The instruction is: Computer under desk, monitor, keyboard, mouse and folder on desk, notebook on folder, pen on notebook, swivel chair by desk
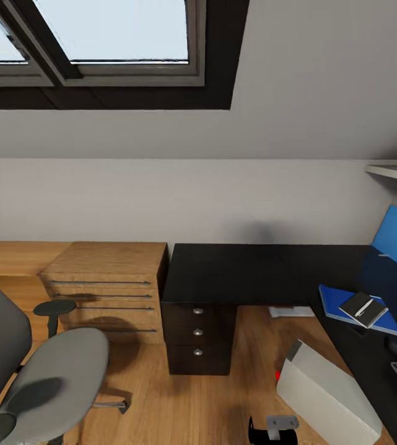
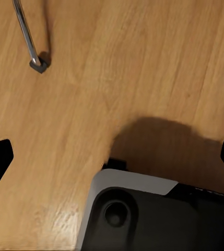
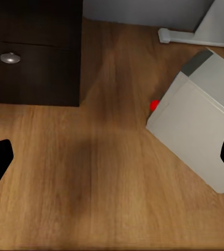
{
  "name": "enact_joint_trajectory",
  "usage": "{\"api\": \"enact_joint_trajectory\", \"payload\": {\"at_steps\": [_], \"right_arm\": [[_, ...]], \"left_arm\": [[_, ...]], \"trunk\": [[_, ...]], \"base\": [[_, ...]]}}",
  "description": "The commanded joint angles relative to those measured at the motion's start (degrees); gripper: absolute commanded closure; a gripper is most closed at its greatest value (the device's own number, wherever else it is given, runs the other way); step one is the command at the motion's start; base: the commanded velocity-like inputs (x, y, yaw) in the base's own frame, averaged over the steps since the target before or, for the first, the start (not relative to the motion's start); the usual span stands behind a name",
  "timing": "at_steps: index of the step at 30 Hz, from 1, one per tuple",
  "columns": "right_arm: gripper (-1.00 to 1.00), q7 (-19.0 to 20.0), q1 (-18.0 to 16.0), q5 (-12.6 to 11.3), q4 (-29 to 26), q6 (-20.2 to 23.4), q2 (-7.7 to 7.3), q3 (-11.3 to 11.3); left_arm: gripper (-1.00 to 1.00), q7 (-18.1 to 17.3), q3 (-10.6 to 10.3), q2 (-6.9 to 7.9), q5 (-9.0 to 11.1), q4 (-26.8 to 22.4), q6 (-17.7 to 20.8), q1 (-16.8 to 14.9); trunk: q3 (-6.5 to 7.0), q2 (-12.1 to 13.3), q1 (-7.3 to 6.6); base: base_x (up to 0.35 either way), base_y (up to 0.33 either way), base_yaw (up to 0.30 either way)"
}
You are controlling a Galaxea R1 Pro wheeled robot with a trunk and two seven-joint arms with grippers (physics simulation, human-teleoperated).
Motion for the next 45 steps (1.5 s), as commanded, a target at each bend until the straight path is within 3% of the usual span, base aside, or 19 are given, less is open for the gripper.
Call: {"api": "enact_joint_trajectory", "payload": {"at_steps": [1,16,22,39,40,45], "right_arm": [[-1.0,-0.3,0.0,-0.3,0.0,-0.1,0.01,0.5],[-1.0,-0.3,0.0,-0.3,0.0,-0.4,0.28,0.6],[-1.0,-0.3,0.0,-0.2,0.0,-0.4,0.51,0.7],[-1.0,-0.3,0.0,-0.2,0.1,-0.4,0.93,0.6],[-1.0,-0.3,0.0,0.0,0.2,-0.6,0.93,0.6],[-1.0,-0.3,0.0,0.2,0.3,-2.1,0.9,0.6]], "left_arm": [[-1.0,0.1,-0.1,0.01,0.6,0.1,-0.1,0.0],[-1.0,0.1,-0.2,-0.05,0.5,0.8,-1.9,0.0],[-1.0,0.2,-0.2,-0.06,0.6,0.8,-4.5,0.0],[-1.0,0.4,0.0,0.3,0.9,0.8,-4.7,0.0],[-1.0,0.4,0.0,0.79,3.0,0.4,0.7,-0.1],[-1.0,0.3,0.1,1.9,6.5,0.3,7.4,-0.9]], "trunk": [[-0.1,-0.1,-0.01],[-0.1,-0.1,-0.01],[0.98,2.3,-1.33],[4.18,9.1,-5.06],[4.43,9.5,-5.28],[5.66,11.5,-6.38]], "base": [[-0.205,-0.191,0.0],[-0.021,-0.128,0.216],[0.0,-0.004,0.174],[0.0,0.0,0.034],[0.0,0.0,0.173],[0.0,0.0,0.182]]}}
